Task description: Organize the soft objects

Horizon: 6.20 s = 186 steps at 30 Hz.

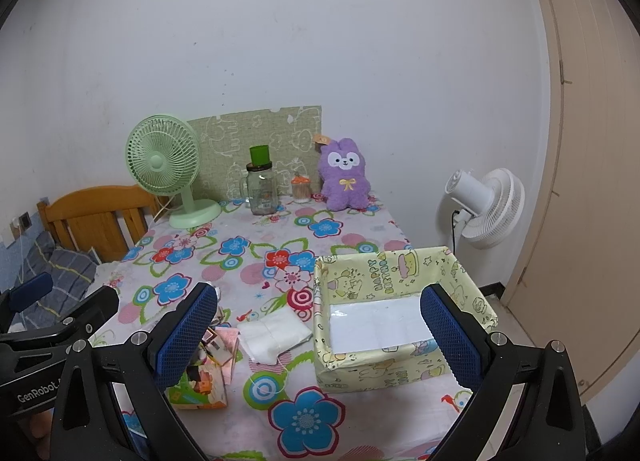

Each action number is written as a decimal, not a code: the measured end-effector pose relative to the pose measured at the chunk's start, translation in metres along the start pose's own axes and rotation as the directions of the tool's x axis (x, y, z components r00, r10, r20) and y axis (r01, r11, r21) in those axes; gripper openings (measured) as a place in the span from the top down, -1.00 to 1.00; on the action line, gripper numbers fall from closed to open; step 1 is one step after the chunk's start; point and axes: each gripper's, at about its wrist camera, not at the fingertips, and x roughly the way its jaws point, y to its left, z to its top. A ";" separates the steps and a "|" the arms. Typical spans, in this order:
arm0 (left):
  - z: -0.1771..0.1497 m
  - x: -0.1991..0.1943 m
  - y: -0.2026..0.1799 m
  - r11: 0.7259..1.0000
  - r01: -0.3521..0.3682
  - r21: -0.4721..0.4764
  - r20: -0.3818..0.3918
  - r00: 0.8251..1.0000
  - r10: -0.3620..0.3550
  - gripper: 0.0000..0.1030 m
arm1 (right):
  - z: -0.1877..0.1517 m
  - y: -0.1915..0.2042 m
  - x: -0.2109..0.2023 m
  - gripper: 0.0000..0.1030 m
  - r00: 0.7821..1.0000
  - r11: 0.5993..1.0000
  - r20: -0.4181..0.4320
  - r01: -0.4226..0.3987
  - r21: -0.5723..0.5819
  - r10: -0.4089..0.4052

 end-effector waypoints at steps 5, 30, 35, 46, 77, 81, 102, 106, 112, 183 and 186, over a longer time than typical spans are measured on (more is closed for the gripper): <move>0.001 -0.001 0.001 1.000 -0.001 0.002 0.002 1.000 0.000 -0.99 | 0.000 -0.001 -0.001 -0.99 1.000 1.000 0.000 -0.002 0.002 0.002; -0.002 0.006 0.000 1.000 -0.007 0.008 -0.005 1.000 0.007 -0.99 | -0.002 -0.002 0.005 -0.99 1.000 1.000 -0.014 0.001 0.013 -0.001; -0.003 0.013 0.000 1.000 -0.004 0.012 -0.016 1.000 0.004 -0.99 | -0.001 -0.001 0.010 -0.99 1.000 1.000 -0.024 0.004 0.013 -0.004; -0.001 0.033 -0.004 1.000 -0.014 0.025 -0.024 1.000 0.015 -0.90 | 0.006 0.005 0.027 -0.99 0.999 1.000 -0.040 0.010 0.009 -0.010; -0.027 0.128 0.021 0.999 -0.008 0.048 -0.223 0.975 0.019 -0.61 | -0.019 0.058 0.118 -0.88 0.978 0.996 -0.193 -0.088 -0.026 0.081; -0.034 0.139 0.027 0.999 -0.005 0.042 -0.254 0.967 0.016 -0.55 | -0.026 0.068 0.129 -0.87 0.970 0.994 -0.224 -0.103 -0.033 0.093; -0.049 0.168 0.047 1.000 -0.006 0.020 -0.315 0.949 0.012 -0.49 | -0.045 0.107 0.173 -0.68 0.915 0.976 -0.355 -0.215 -0.032 0.190; -0.049 0.172 0.051 0.999 -0.022 0.023 -0.311 0.950 0.028 -0.56 | -0.047 0.111 0.179 -0.60 0.906 0.974 -0.373 -0.225 -0.025 0.200; -0.051 0.177 0.060 1.000 -0.025 0.015 -0.315 0.949 0.029 -0.85 | -0.048 0.116 0.183 -0.56 0.899 0.972 -0.385 -0.235 -0.021 0.209; -0.058 0.136 0.081 0.998 0.057 -0.019 -0.316 0.947 -0.060 -0.29 | -0.052 0.128 0.158 -0.33 0.878 0.960 -0.409 -0.279 -0.011 0.250; -0.057 0.127 0.080 0.999 0.041 -0.012 -0.297 0.954 -0.043 -0.37 | -0.050 0.123 0.148 -0.33 0.883 0.959 -0.392 -0.283 -0.001 0.260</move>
